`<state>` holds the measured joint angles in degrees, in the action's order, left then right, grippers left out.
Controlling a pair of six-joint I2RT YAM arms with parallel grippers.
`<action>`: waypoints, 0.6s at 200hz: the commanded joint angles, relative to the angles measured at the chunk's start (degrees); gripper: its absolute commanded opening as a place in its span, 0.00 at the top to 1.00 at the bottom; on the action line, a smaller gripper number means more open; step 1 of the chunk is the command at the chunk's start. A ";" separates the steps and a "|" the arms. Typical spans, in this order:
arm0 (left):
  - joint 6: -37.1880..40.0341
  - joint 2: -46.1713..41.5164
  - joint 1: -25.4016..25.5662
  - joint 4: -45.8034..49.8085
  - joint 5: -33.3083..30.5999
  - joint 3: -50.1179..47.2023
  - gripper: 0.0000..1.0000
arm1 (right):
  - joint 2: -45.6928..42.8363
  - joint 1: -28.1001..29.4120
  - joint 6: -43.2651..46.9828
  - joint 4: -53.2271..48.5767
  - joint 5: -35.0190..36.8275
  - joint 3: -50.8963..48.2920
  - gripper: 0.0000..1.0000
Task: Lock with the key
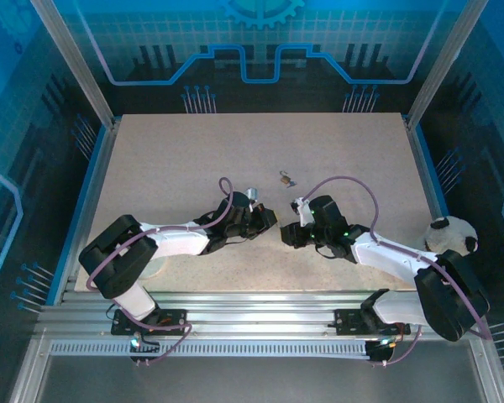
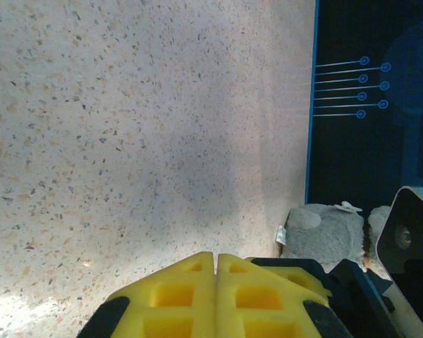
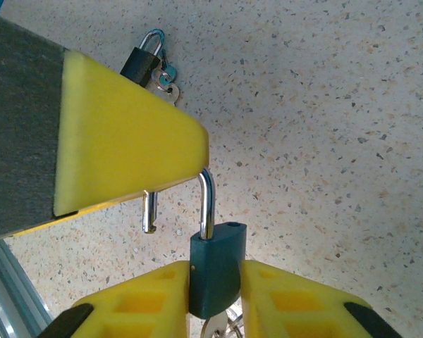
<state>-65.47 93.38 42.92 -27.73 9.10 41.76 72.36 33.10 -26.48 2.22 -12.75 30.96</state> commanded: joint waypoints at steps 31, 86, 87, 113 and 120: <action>0.78 -1.24 0.77 -1.82 2.49 0.71 1.00 | 0.62 0.41 -0.54 1.01 0.62 0.86 0.81; 1.34 -2.06 0.82 -0.95 2.27 0.53 1.00 | 0.83 0.38 -0.92 1.46 0.27 0.77 0.87; 1.37 -2.06 0.84 -0.94 2.25 0.57 1.00 | 0.84 0.34 -0.93 1.47 0.32 0.77 0.87; 1.77 -2.63 0.77 -0.44 2.15 0.24 1.00 | 0.75 0.38 -0.95 1.64 0.12 0.67 0.91; 1.96 -2.84 0.80 -0.29 1.98 0.02 1.00 | 0.77 0.41 -0.94 1.73 0.06 0.63 0.91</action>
<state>-65.21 93.36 42.92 -27.38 9.06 41.76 72.40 33.10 -27.05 2.57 -13.41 30.96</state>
